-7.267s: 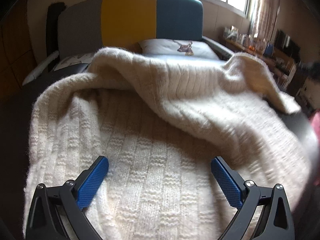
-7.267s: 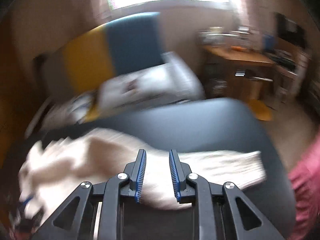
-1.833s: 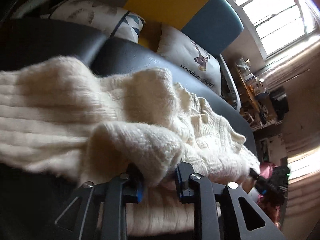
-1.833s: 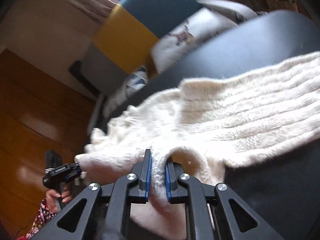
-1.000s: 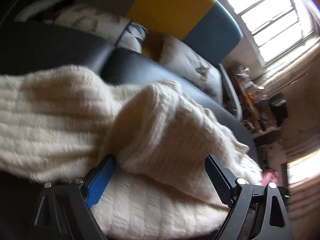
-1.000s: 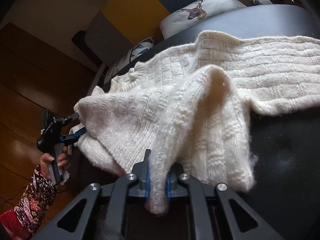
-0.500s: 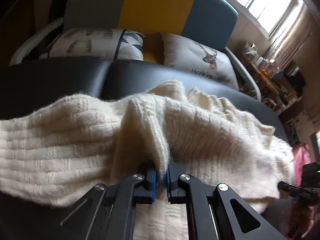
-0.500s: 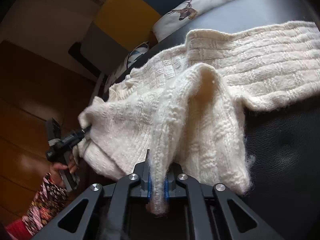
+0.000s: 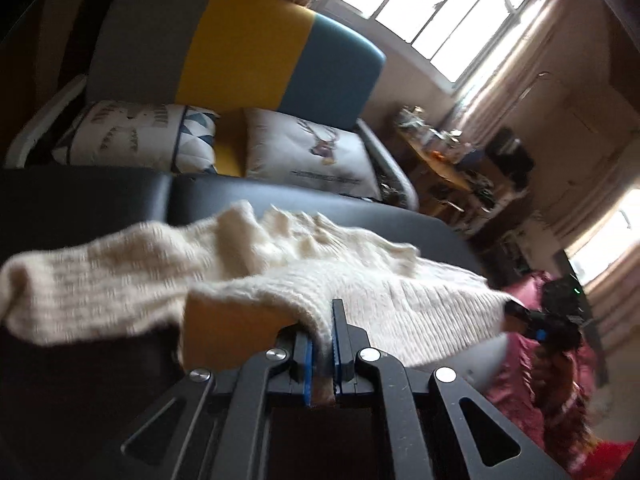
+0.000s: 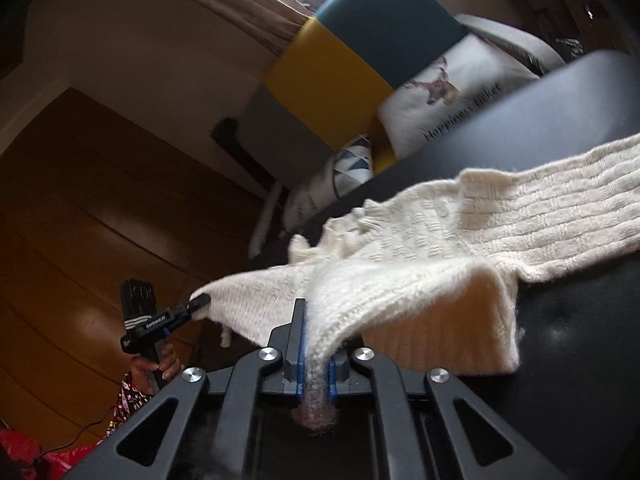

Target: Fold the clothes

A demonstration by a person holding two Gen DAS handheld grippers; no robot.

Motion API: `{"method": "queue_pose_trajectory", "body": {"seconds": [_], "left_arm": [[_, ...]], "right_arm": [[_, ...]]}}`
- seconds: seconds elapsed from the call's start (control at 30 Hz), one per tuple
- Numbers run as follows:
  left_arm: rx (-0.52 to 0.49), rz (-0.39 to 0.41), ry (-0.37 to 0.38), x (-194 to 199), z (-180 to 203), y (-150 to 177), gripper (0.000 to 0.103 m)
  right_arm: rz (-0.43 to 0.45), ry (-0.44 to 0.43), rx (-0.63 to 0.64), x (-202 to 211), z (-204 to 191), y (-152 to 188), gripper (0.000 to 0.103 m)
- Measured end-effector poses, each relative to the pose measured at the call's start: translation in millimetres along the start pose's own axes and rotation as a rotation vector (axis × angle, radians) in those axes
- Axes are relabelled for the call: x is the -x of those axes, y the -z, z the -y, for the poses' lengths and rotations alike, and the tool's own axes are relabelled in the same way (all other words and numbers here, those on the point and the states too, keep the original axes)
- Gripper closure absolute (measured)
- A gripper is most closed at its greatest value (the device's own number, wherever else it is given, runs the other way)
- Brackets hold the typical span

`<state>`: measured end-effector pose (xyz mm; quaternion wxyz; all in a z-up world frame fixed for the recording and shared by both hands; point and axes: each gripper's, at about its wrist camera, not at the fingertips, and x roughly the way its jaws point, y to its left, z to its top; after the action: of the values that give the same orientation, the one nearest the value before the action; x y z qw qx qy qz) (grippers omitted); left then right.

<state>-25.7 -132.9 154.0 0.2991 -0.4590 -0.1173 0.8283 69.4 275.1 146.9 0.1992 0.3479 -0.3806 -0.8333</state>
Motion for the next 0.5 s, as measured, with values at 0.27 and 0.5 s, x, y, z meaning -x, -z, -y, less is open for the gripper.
{"method": "queue_pose_trajectory", "body": {"seconds": [0.27,0.5], "left_arm": [[0.031,-0.269,-0.077,-24,-19,101,0.096],[0.017,-0.365,-0.174,-58,-34,156,0.095]], "right_arm": [[-0.136,0.056,-0.060,13,17,50,0.097],[-0.284,0.138,-0.158,-15,61,108,0.097]]}}
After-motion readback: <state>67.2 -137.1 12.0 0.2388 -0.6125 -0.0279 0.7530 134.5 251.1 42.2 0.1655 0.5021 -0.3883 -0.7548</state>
